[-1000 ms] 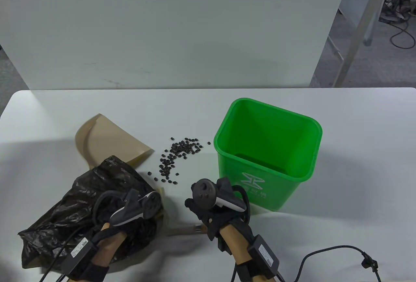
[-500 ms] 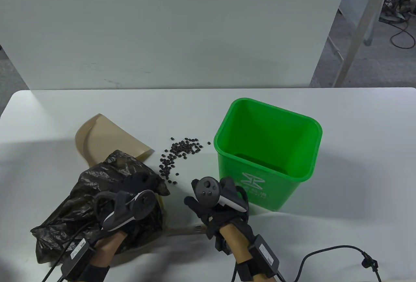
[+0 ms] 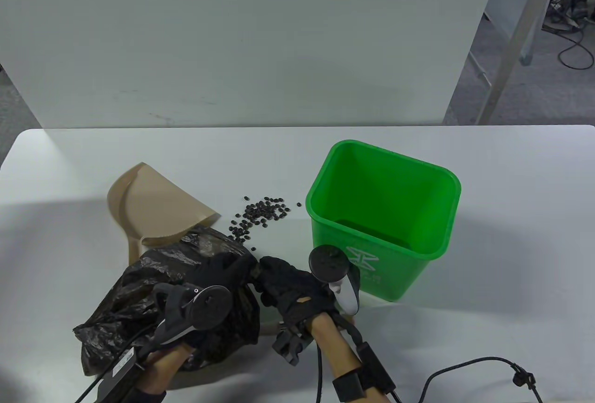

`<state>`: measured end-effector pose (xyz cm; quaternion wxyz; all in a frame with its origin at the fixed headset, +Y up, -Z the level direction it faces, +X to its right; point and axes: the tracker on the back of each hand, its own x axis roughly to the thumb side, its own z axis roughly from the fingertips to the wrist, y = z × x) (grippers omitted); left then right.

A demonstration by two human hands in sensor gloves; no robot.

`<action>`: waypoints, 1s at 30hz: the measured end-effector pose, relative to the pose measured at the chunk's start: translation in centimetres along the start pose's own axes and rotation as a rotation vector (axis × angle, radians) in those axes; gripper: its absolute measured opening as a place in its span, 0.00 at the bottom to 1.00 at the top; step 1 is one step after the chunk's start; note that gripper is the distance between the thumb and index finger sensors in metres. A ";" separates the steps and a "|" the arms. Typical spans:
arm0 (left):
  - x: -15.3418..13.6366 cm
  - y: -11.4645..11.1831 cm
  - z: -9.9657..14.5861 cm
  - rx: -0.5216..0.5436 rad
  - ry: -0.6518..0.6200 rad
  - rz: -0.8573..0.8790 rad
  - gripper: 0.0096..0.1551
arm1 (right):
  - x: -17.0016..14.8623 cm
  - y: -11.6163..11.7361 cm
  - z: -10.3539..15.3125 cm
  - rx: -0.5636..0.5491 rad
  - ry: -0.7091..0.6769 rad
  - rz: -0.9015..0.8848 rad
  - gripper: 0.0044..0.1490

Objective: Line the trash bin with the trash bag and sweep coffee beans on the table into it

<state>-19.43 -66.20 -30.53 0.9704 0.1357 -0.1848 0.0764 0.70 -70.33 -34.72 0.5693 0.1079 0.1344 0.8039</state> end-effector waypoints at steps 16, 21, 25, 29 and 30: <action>-8.4 2.7 0.6 0.123 0.306 0.487 0.24 | 5.6 -1.4 2.6 -0.297 -0.097 0.838 0.24; -11.2 4.8 1.8 0.231 0.376 0.657 0.30 | 6.2 -1.4 2.8 -0.221 -0.046 0.916 0.31; -13.0 5.5 2.9 0.272 0.401 0.762 0.34 | 5.7 -0.7 2.4 -0.087 -0.003 0.961 0.37; -13.6 5.4 3.1 0.254 0.409 0.747 0.34 | 5.5 -0.4 2.3 -0.130 -0.029 0.999 0.32; -13.5 5.2 2.9 0.227 0.408 0.736 0.34 | 5.7 -0.5 2.4 -0.163 -0.046 0.996 0.28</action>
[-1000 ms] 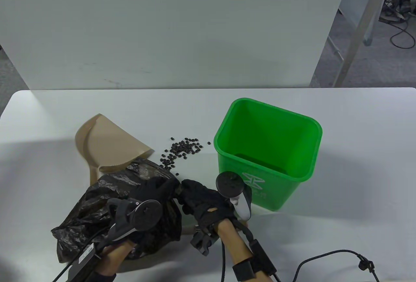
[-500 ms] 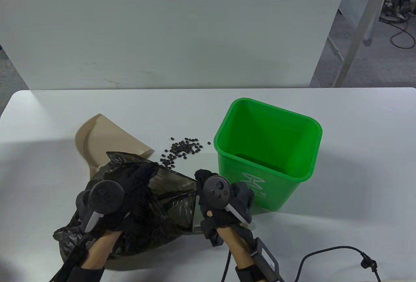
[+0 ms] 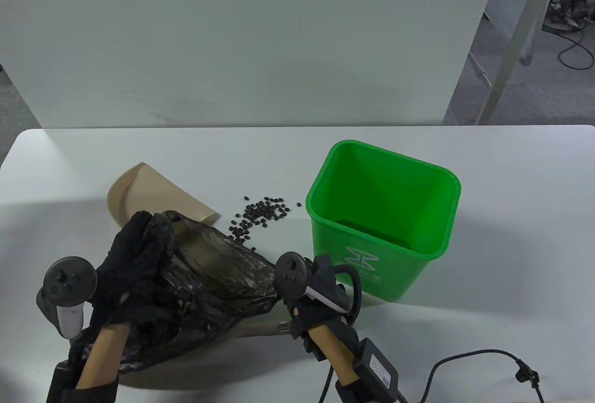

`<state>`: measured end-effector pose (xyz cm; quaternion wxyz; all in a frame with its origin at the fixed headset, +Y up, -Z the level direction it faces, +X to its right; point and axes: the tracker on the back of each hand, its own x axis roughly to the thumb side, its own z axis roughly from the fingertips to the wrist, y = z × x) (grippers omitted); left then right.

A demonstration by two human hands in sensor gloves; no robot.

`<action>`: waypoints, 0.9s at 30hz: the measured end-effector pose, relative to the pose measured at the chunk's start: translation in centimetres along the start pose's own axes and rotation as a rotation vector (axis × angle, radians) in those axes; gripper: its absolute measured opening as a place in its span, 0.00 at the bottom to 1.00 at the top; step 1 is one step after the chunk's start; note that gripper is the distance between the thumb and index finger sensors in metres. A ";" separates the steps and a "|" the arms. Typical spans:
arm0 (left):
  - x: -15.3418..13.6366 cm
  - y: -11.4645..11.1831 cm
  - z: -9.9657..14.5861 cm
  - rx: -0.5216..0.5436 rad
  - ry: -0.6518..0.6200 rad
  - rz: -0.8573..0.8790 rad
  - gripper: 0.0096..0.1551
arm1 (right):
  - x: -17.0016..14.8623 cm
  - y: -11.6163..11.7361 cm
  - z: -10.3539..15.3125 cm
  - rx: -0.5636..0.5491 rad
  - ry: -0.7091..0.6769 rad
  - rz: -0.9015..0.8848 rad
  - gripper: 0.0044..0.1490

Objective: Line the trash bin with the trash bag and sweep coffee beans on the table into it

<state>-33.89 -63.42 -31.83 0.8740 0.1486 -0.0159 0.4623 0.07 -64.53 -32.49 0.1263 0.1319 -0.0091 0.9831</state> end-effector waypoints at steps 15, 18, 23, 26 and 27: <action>0.7 -2.3 -0.2 -0.123 -0.021 -0.161 0.34 | 0.1 -1.6 0.9 -0.116 -0.025 -0.047 0.34; 0.4 -2.2 -0.3 -0.121 -0.010 -0.163 0.34 | -0.1 -1.6 0.9 -0.171 -0.028 -0.080 0.23; 0.5 -2.0 -0.7 -0.110 -0.012 -0.188 0.33 | -0.5 -1.4 0.8 -0.192 0.010 -0.103 0.25; 1.9 -1.4 -1.3 -0.083 -0.049 -0.092 0.33 | -0.7 -1.5 0.6 -0.172 0.003 -0.138 0.22; 2.4 -1.2 -1.5 -0.084 -0.055 -0.063 0.33 | -0.8 -1.6 0.6 -0.168 -0.004 -0.161 0.22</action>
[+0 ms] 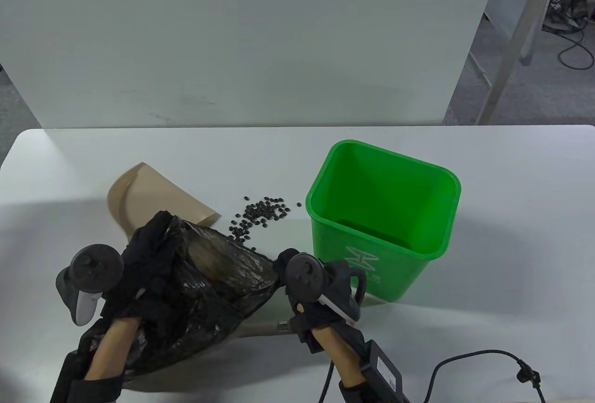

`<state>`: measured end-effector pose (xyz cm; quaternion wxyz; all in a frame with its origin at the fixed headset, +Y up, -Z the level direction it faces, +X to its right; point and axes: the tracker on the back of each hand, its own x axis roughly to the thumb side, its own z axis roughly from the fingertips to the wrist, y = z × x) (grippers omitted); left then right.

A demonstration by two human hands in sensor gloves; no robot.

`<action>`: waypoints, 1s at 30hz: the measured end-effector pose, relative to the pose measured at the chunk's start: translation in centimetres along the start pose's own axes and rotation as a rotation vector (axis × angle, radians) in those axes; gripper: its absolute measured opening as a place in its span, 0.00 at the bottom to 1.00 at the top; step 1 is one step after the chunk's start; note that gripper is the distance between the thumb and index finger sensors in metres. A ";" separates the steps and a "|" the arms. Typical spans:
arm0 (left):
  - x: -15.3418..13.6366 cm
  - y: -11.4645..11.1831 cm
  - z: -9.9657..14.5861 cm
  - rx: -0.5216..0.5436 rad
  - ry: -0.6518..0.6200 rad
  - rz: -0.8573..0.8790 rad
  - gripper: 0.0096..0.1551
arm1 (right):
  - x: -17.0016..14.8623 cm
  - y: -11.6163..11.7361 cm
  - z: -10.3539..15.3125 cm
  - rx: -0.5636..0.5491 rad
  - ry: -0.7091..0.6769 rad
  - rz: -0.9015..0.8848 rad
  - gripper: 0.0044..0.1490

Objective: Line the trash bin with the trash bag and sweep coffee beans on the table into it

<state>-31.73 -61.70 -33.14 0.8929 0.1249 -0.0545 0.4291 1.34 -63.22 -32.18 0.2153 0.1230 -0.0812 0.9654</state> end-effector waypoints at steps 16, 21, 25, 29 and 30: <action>17.1 12.1 0.2 0.256 -0.761 0.477 0.33 | 1.6 -15.0 3.7 -0.790 -0.166 -0.377 0.23; 8.4 10.8 0.4 -0.056 -0.558 0.239 0.37 | 0.1 -13.6 5.7 -0.727 -0.222 -0.138 0.23; -2.5 6.4 -0.5 -0.506 -0.174 0.320 0.49 | -2.8 -9.5 5.1 -0.605 -0.164 -0.091 0.23; -6.2 2.5 -0.4 -0.523 -0.089 0.564 0.68 | -3.5 -8.1 4.7 -0.566 -0.184 -0.077 0.24; -5.6 1.8 -0.4 -0.582 -0.084 0.517 0.72 | -3.3 -8.1 4.9 -0.553 -0.179 -0.076 0.24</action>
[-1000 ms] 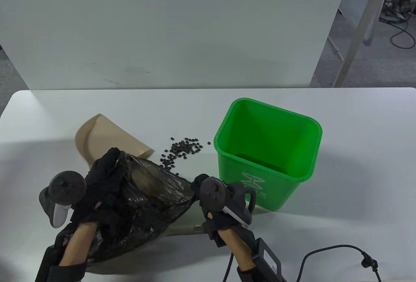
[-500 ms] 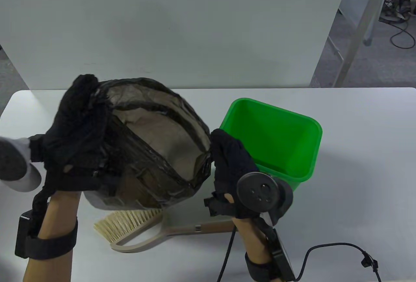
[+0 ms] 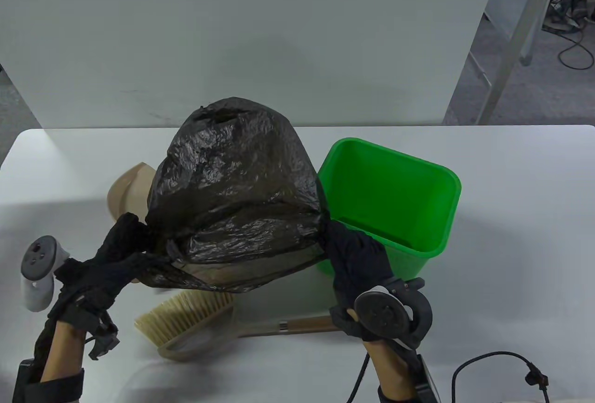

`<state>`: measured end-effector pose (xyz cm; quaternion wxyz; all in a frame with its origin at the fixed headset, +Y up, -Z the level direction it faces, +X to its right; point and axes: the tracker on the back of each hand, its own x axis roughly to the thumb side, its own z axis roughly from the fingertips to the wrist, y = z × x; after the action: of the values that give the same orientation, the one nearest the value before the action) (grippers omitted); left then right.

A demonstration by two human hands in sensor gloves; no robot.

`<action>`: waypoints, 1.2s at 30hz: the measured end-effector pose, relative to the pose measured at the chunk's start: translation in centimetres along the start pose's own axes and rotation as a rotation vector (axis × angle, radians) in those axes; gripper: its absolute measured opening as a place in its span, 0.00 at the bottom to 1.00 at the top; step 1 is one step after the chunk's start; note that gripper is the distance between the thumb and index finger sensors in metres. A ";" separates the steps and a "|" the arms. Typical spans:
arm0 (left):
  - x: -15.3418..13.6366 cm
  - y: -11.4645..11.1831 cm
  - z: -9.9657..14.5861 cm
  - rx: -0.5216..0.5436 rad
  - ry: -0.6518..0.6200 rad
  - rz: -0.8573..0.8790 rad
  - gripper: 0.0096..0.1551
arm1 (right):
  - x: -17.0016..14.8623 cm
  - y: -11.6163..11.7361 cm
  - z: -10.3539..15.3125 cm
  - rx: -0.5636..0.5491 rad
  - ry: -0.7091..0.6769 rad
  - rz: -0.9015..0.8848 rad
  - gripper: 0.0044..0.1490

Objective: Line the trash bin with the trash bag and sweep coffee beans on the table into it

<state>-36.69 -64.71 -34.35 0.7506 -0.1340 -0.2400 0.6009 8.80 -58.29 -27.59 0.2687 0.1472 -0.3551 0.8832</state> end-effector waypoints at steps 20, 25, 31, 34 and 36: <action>2.0 -11.3 -4.4 0.434 0.123 -1.361 0.34 | 2.2 4.6 2.1 0.482 -0.137 0.331 0.30; 2.3 -9.3 -2.9 0.505 0.073 -1.109 0.32 | 2.3 6.4 2.4 0.630 -0.092 0.380 0.30; 2.3 -8.3 -3.1 0.589 0.155 -1.260 0.31 | 1.6 5.7 2.3 0.606 -0.016 0.382 0.30; 2.0 -6.7 -2.5 0.663 0.217 -1.262 0.30 | 0.7 6.0 2.4 0.657 0.026 0.385 0.29; 2.0 -5.7 -1.9 0.704 0.224 -1.155 0.30 | 0.3 6.7 2.5 0.712 0.037 0.375 0.29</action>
<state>-30.63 -63.99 -32.80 0.9698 0.2061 0.0160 0.1291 4.85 -64.05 -29.39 0.0416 0.1477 -0.0427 0.9872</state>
